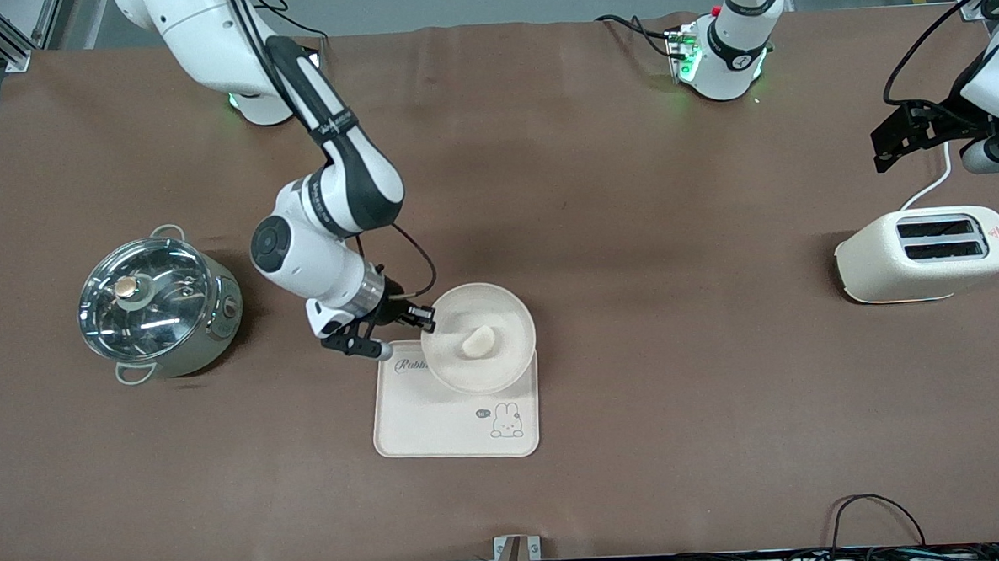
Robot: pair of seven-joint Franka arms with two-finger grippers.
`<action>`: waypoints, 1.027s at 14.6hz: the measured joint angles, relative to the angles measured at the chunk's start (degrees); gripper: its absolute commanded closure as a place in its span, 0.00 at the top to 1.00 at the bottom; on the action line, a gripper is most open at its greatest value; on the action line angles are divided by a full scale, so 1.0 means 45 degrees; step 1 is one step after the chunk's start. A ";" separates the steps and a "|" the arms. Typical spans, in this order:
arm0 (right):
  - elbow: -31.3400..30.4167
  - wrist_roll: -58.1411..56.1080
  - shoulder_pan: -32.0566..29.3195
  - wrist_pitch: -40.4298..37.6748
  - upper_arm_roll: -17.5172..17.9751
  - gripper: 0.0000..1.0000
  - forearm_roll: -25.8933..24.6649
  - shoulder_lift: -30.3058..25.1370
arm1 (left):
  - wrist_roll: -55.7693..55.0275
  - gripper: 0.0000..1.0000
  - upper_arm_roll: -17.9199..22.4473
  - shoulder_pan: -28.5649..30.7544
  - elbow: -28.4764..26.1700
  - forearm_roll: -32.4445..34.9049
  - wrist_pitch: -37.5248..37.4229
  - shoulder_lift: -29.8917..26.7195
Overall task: Place bun in plate and plate on tray
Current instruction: 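Slide the plate with the right gripper onto the Rabbit tray, then adjust the plate on the tray and open the right gripper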
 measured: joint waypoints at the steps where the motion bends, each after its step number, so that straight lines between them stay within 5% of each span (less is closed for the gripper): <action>1: 0.0220 -0.0003 -0.0253 0.0001 0.0024 0.00 0.0012 0.0307 | 0.0000 1.00 -0.0001 -0.0001 -0.0001 0.0000 0.0000 0.0000; 8: 0.2445 -0.1591 -0.3058 -0.0034 0.2128 0.00 0.0027 0.2673 | 0.0000 1.00 -0.0006 -0.0006 -0.0015 -0.0001 0.0001 0.0061; 15: 0.3130 -0.2545 -0.3179 -0.0082 0.2384 0.00 0.0027 0.3464 | 0.0000 1.00 -0.0017 -0.0008 -0.0016 -0.0232 0.0001 0.0065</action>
